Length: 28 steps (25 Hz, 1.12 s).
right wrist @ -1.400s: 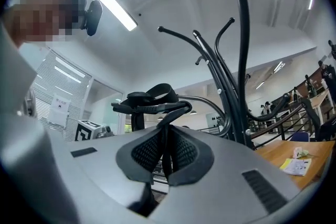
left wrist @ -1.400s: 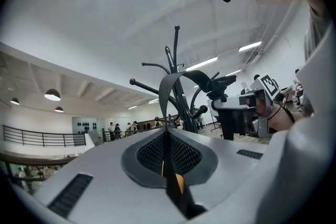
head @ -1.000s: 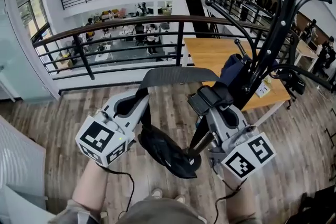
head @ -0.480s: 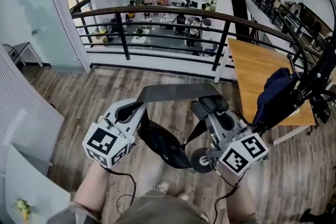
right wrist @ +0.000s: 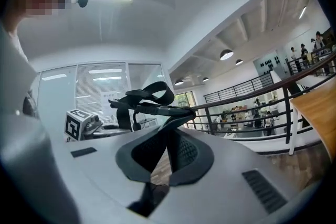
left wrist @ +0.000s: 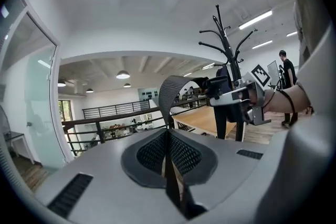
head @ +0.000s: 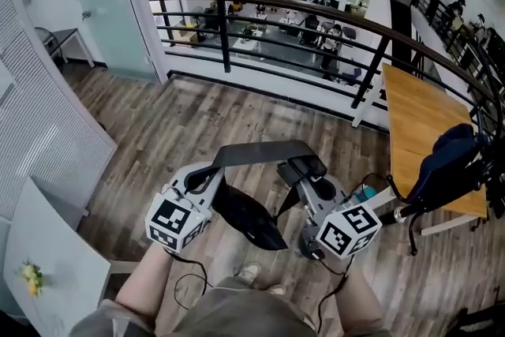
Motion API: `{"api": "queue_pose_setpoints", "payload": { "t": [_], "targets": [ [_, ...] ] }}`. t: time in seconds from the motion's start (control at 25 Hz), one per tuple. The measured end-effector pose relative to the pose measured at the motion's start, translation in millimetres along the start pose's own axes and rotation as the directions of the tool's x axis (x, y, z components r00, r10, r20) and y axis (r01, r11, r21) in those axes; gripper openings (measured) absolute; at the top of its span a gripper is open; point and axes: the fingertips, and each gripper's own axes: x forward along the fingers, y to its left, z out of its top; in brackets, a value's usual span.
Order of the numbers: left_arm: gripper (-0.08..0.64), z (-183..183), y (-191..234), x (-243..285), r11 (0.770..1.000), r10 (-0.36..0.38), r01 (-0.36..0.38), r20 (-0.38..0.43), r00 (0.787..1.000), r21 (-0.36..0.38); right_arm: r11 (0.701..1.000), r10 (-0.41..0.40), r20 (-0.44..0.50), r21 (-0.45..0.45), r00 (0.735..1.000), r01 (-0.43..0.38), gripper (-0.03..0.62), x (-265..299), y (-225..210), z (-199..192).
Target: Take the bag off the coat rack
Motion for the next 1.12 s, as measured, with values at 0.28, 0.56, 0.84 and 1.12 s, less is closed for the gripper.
{"api": "queue_pose_setpoints", "payload": {
  "t": [0.28, 0.56, 0.84, 1.12],
  "targets": [
    [0.017, -60.4, 4.6, -23.3, 0.998, 0.039, -0.043, -0.092, 0.995, -0.041, 0.999, 0.049, -0.112, 0.019, 0.992, -0.047, 0.035, 26.8, 18.8, -61.7],
    [0.017, -99.5, -0.2, -40.2, 0.991, 0.072, -0.088, -0.143, 0.987, -0.105, 0.996, 0.084, -0.187, 0.034, 0.979, -0.079, 0.035, 30.9, 27.5, -102.8],
    [0.015, -99.8, 0.9, -47.1, 0.988, 0.088, -0.105, -0.142, 0.986, -0.114, 0.995, 0.095, -0.187, 0.035, 0.978, -0.090, 0.035, 29.4, 29.7, -102.2],
    [0.017, -94.3, 2.7, -45.1, 0.989, 0.080, -0.096, -0.134, 0.988, -0.113, 0.996, 0.092, -0.176, 0.026, 0.980, -0.089, 0.037, 28.9, 30.8, -95.0]
  ]
}}
